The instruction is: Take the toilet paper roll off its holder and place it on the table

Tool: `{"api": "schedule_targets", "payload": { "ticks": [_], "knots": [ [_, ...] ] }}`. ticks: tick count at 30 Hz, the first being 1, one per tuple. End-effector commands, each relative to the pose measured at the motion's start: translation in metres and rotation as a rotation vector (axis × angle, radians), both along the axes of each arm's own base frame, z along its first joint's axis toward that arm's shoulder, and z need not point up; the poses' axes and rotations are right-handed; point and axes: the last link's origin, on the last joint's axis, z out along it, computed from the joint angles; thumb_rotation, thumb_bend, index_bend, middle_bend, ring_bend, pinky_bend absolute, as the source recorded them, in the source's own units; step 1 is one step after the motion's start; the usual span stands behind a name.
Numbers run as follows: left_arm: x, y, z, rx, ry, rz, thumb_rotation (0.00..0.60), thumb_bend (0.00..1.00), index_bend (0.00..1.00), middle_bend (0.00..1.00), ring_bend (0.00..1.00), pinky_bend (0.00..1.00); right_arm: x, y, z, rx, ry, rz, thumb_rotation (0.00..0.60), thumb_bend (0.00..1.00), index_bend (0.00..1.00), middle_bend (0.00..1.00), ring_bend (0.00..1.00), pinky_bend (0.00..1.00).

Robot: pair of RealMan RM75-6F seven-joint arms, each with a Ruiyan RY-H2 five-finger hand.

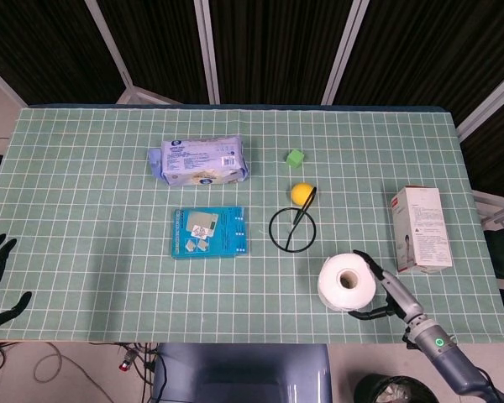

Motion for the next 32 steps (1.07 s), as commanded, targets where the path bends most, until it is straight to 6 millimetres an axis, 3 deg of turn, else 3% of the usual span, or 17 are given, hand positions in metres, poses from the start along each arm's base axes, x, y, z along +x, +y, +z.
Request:
{"api": "schedule_targets", "payload": {
  "ticks": [1, 5, 10, 13, 18, 25, 32],
  "knots": [
    [0.0, 0.0, 0.001, 0.004, -0.001, 0.003, 0.6, 0.22, 0.06, 0.0, 0.0, 0.0, -0.004, 0.0, 0.039, -0.132, 0.024, 0.021, 0.6, 0.0, 0.0, 0.0, 0.0, 0.0],
    [-0.001, 0.001, 0.0, 0.004, 0.002, 0.005, 0.6, 0.22, 0.06, 0.0, 0.0, 0.0, -0.011, 0.017, 0.089, -0.355, 0.218, 0.084, 0.6, 0.0, 0.0, 0.0, 0.0, 0.0],
    [0.0, 0.0, -0.001, -0.006, 0.0, 0.003, 0.6, 0.22, 0.06, 0.0, 0.0, 0.0, -0.016, 0.054, 0.112, -0.493, 0.54, 0.163, 0.6, 0.0, 0.0, 0.0, 0.0, 0.0],
    [0.001, -0.001, -0.003, -0.018, 0.002, 0.0, 0.6, 0.22, 0.06, 0.0, 0.0, 0.0, -0.019, 0.071, 0.114, -0.562, 0.813, 0.226, 0.6, 0.0, 0.0, 0.0, 0.0, 0.0],
    [0.002, -0.003, -0.003, -0.026, 0.005, -0.007, 0.6, 0.22, 0.06, 0.0, 0.0, 0.0, -0.021, 0.073, 0.103, -0.62, 0.97, 0.25, 0.6, 0.0, 0.0, 0.0, 0.0, 0.0],
    [0.004, -0.004, -0.003, -0.033, 0.009, -0.022, 0.6, 0.22, 0.06, 0.0, 0.0, 0.0, -0.022, 0.07, 0.091, -0.622, 1.031, 0.285, 0.6, 0.0, 0.0, 0.0, 0.0, 0.0],
    [0.002, -0.005, -0.003, -0.038, 0.014, -0.016, 0.6, 0.22, 0.06, 0.0, 0.0, 0.0, -0.023, 0.067, 0.092, -0.639, 1.04, 0.276, 0.6, 0.0, 0.0, 0.0, 0.0, 0.0]
  ]
}}
